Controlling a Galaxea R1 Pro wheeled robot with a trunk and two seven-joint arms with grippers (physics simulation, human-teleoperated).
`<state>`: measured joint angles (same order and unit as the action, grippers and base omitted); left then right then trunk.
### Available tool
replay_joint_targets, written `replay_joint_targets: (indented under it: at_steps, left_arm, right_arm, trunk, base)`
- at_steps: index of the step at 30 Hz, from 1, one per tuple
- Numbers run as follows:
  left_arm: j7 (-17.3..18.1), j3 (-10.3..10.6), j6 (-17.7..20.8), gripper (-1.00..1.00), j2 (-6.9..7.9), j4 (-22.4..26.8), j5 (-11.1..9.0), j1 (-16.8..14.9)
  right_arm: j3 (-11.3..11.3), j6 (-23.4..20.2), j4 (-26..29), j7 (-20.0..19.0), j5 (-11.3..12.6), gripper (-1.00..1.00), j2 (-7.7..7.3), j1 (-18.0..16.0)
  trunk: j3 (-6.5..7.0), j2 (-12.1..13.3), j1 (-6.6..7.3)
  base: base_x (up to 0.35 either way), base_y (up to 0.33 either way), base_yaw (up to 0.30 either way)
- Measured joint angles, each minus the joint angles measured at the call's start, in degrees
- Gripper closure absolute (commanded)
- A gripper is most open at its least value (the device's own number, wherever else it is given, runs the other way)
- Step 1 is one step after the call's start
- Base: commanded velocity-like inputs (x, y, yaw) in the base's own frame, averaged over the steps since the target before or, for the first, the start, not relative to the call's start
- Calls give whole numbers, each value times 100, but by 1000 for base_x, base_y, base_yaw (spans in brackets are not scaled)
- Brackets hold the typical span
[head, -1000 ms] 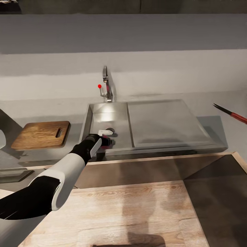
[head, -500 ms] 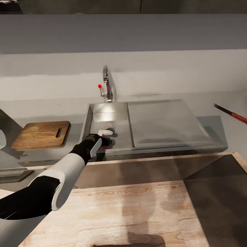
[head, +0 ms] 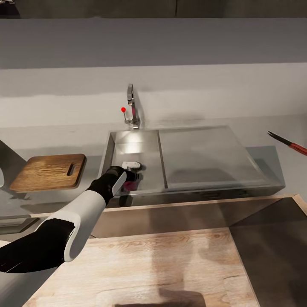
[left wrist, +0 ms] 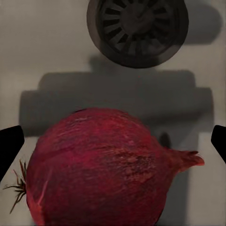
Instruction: In the kitchen, take the Vidalia onion out of the sink, dice it on the chopping board with the paring knife, put the diced onion into the bowl on the countertop, then place both the paring knife and the chopping board into the sink.
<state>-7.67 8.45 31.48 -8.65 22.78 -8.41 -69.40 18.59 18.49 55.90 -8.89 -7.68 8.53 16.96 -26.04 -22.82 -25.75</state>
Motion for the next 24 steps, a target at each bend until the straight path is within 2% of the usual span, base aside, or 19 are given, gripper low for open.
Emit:
replay_joint_targets:
  at_steps: [24]
  left_arm:
    - [1, 0, 0, -100, 0, -9, -3, 0]
  right_arm:
    - [0, -5, 0, 9, 0, -100, 2, 0]
  trunk:
    - [0, 0, 0]
  base:
    - [-14, 0, 0]
